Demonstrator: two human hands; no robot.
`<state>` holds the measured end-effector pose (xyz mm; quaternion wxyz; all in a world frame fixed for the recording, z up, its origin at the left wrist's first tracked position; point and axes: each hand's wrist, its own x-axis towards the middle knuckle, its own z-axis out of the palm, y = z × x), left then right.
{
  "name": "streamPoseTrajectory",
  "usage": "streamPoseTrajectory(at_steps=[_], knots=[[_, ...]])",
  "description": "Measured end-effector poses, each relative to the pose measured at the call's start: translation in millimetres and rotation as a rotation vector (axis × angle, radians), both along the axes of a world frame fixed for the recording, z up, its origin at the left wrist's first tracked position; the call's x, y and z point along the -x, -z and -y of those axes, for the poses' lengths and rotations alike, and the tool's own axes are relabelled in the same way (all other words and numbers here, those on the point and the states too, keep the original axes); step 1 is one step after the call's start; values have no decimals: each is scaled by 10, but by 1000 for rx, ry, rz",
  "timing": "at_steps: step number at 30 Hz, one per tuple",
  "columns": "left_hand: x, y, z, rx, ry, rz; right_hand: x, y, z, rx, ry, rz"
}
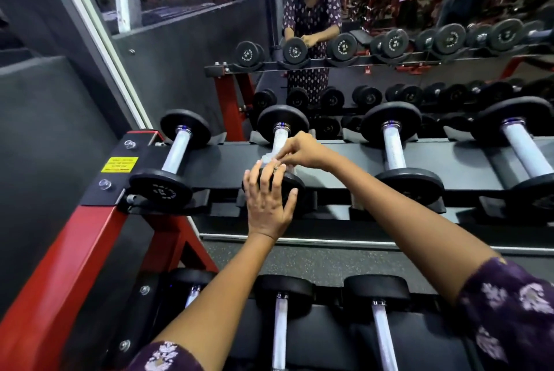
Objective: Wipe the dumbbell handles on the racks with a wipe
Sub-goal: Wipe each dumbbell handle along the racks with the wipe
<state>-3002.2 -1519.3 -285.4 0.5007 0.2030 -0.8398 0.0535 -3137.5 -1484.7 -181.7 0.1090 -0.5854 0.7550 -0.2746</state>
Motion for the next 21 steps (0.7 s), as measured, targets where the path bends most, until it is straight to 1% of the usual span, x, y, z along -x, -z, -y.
streamPoseTrajectory(at_steps=[3,4,6,8,10,11,12,16,18,21], knots=[[-5,3,13,7,-13,-3,43,-74,161,113,172,58],[-9,3,21,5,-15,-4,9,-82,200,132,190,76],[-20,8,25,-2,-13,-5,-67,-25,201,139,110,44],[-22,12,7,-6,-3,-3,-119,47,69,80,-4,7],[-22,-2,-20,-15,-3,2,-82,100,-59,-5,-58,24],[-19,-5,-27,-18,-6,8,-52,97,-95,-11,-69,44],[-18,-10,-28,-18,-10,12,-30,76,-89,4,-43,46],[-42,-15,-37,-24,-19,26,-26,-56,80,177,164,38],[-66,-27,-42,-36,-19,30,-69,-48,113,187,125,18],[-77,-26,-53,-46,-17,37,-126,40,18,124,23,-26]])
